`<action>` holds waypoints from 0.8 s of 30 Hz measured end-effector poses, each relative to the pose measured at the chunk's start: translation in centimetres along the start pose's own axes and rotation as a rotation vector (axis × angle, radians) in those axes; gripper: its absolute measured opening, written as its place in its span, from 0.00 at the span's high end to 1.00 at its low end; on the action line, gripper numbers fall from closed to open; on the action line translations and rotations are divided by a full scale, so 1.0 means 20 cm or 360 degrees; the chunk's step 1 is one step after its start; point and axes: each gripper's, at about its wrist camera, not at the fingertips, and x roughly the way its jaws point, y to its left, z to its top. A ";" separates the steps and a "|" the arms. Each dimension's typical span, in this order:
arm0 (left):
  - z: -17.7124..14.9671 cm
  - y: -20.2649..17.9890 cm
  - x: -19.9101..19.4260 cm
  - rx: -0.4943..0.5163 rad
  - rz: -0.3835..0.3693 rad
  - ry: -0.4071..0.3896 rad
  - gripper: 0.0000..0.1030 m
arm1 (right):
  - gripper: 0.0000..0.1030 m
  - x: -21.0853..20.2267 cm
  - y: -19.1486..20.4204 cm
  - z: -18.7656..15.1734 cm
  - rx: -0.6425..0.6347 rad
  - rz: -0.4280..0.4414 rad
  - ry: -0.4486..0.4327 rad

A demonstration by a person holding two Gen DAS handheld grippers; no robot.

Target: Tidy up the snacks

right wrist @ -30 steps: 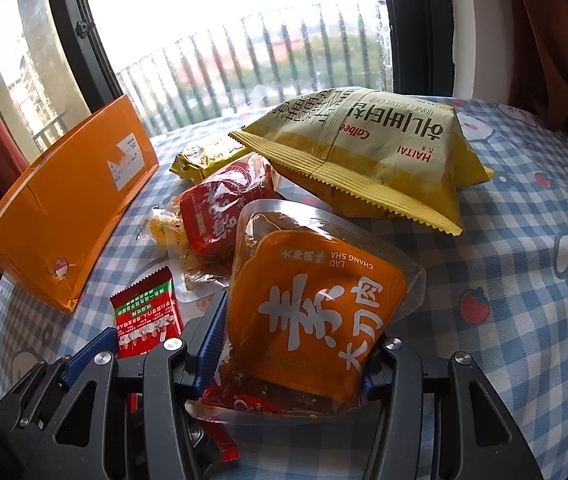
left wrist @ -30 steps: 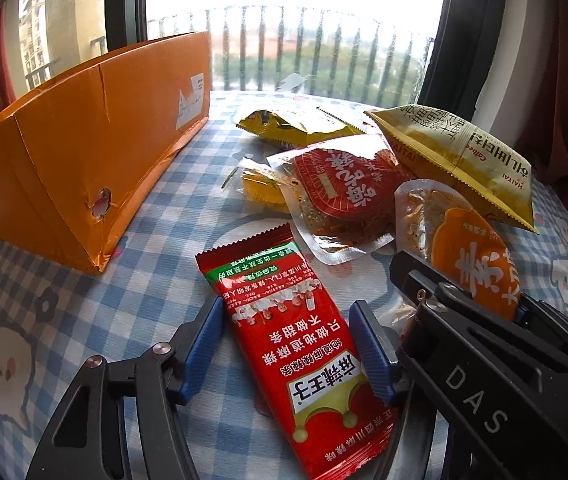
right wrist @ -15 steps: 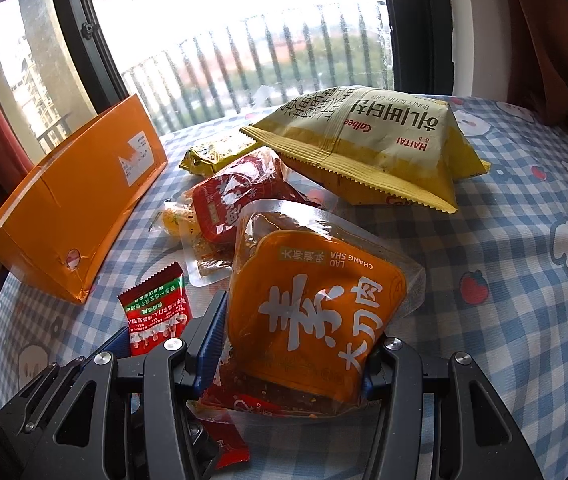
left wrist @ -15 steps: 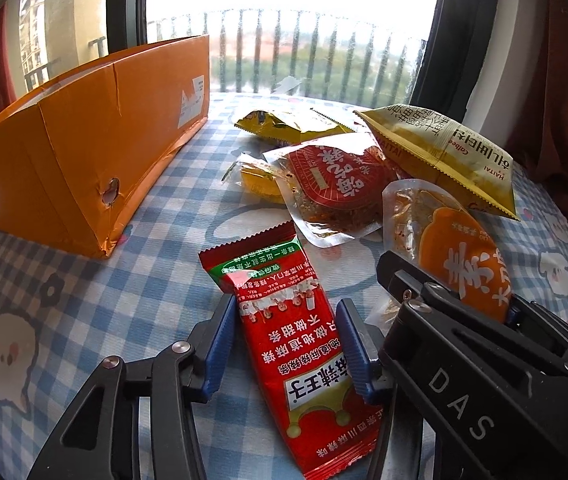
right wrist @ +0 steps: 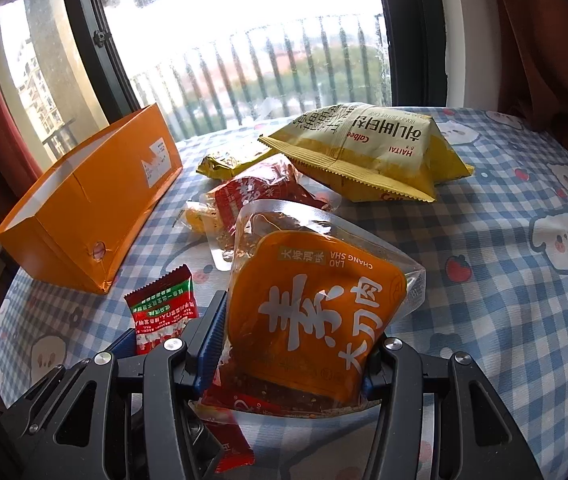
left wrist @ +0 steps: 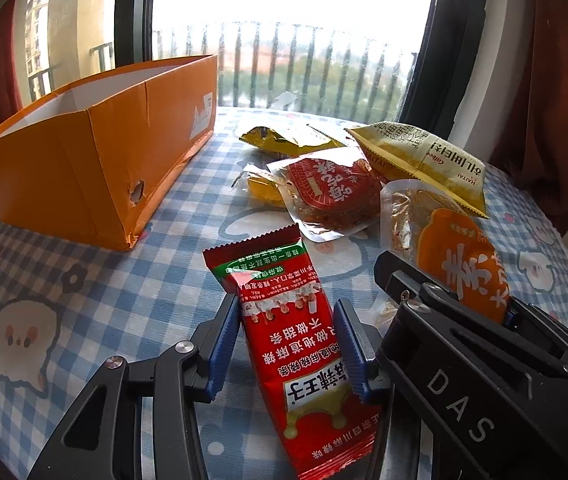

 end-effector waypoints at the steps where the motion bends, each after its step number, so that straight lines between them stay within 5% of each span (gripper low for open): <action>1: 0.00 0.00 -0.01 0.0003 -0.0003 -0.0011 0.53 | 0.45 -0.01 0.00 0.00 -0.0002 0.0001 -0.0011; 14: 0.04 -0.03 -0.15 0.0062 -0.0019 -0.0150 0.55 | 0.45 -0.18 0.03 0.04 -0.0005 0.0008 -0.0163; 24: 0.02 -0.09 0.01 0.0124 -0.0010 0.0004 0.54 | 0.45 -0.08 -0.05 0.01 0.0061 -0.0009 -0.0051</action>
